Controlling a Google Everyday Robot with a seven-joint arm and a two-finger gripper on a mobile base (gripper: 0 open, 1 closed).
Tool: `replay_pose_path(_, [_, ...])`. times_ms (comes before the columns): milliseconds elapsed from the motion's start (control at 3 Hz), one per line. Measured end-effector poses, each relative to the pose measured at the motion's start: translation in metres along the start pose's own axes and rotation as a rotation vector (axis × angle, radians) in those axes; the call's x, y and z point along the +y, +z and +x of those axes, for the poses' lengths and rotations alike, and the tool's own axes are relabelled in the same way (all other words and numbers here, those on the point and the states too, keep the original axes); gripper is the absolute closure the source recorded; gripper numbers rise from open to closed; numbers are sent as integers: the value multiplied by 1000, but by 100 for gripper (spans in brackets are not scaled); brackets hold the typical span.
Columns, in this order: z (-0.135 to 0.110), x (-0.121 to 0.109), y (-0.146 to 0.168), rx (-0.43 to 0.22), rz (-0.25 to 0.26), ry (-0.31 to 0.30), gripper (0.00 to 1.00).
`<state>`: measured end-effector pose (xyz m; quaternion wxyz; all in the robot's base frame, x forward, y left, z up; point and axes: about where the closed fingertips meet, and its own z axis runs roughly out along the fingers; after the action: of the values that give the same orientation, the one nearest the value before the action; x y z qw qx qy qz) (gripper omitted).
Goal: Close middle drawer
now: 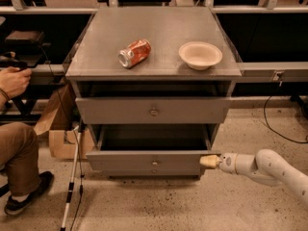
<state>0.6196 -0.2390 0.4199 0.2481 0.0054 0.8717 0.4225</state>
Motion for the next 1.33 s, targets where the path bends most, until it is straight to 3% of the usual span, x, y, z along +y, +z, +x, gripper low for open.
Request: replay_pose_path(1333, [-16,-12,15,-62,18,26,100])
